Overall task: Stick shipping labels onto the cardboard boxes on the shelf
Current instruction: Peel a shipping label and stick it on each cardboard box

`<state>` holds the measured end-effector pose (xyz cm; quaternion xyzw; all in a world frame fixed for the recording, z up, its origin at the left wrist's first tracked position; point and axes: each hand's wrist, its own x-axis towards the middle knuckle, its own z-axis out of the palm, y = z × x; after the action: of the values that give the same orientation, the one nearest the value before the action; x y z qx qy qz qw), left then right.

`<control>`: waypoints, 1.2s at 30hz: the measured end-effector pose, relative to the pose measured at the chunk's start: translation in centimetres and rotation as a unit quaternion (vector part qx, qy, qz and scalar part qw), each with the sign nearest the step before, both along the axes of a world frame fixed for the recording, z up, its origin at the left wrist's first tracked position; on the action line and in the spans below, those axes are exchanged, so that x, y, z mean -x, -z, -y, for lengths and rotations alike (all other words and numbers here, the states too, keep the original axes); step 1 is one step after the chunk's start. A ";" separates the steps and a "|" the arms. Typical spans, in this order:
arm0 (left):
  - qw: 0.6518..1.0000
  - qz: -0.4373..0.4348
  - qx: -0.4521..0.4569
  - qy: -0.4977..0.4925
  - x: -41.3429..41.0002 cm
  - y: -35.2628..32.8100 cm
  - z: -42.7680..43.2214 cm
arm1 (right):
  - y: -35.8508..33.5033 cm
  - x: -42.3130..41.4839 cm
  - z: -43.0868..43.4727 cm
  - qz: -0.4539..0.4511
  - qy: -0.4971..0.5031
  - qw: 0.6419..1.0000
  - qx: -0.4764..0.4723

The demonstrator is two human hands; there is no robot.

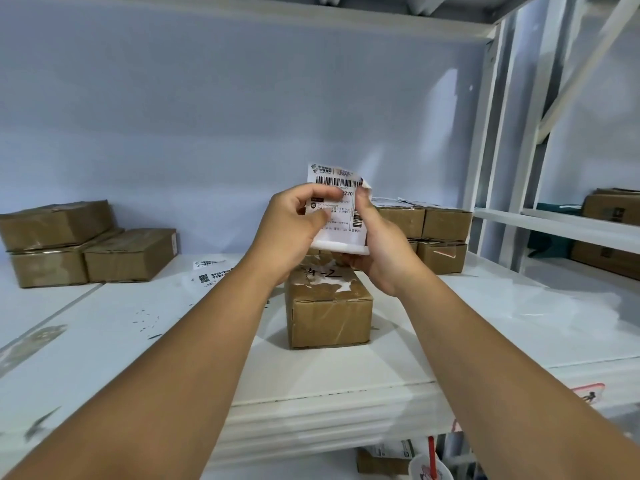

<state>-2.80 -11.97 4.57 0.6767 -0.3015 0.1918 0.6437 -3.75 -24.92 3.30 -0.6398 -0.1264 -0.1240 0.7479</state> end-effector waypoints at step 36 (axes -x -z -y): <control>0.984 -0.165 -0.066 -0.027 -0.3 0.8 -3.7 | -0.3 0.2 1.0 -0.076 -0.109 0.991 0.021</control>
<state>-2.53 -8.27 3.79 0.7480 -0.1850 0.0742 0.6330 -3.92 -25.92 3.57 -0.6454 -0.1406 0.0102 0.7508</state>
